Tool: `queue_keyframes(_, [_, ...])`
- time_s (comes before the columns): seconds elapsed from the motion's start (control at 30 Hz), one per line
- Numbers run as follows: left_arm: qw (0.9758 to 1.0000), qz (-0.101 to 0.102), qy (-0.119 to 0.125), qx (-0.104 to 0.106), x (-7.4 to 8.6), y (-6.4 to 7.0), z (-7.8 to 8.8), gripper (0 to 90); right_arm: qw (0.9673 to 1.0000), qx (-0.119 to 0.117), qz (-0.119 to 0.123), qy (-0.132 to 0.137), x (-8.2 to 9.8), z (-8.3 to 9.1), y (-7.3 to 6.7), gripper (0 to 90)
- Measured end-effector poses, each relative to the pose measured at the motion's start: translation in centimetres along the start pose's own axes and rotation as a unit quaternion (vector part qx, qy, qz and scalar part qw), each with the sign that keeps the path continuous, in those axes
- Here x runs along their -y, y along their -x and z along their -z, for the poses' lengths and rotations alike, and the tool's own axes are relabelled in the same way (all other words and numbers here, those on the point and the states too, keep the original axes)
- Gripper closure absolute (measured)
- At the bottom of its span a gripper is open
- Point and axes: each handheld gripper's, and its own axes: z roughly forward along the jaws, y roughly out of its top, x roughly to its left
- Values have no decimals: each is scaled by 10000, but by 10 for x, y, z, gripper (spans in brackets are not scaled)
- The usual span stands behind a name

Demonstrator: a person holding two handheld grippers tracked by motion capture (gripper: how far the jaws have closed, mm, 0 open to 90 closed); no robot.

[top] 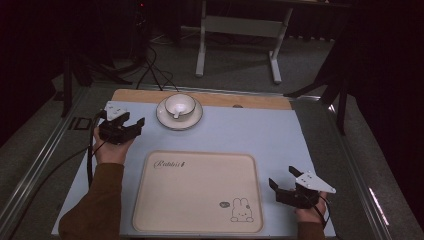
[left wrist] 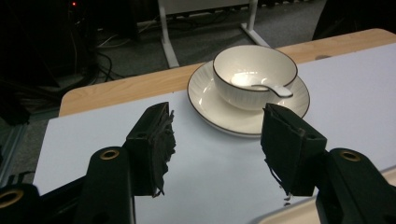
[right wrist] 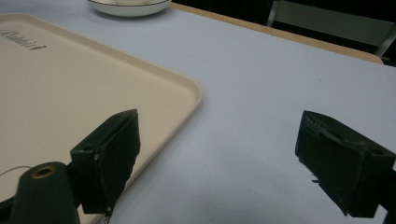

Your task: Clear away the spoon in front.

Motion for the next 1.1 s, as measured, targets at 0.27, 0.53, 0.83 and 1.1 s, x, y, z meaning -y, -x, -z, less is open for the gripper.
queue_keyframes(0.27, [9999,51,53,114,-6,1,-6,427,10000,22,-1,2,0,0,1,137])
queue_keyframes(0.53, [9997,61,48,226,-11,5,-16,426,10000,64,2,5,0,1,1,137])
queue_keyframes(0.83, [9992,99,36,374,-13,18,-30,427,10000,84,20,24,0,1,1,137])
queue_keyframes(1.1, [9987,50,4,516,-18,32,-47,427,9999,119,-1,64,-1,3,3,137])
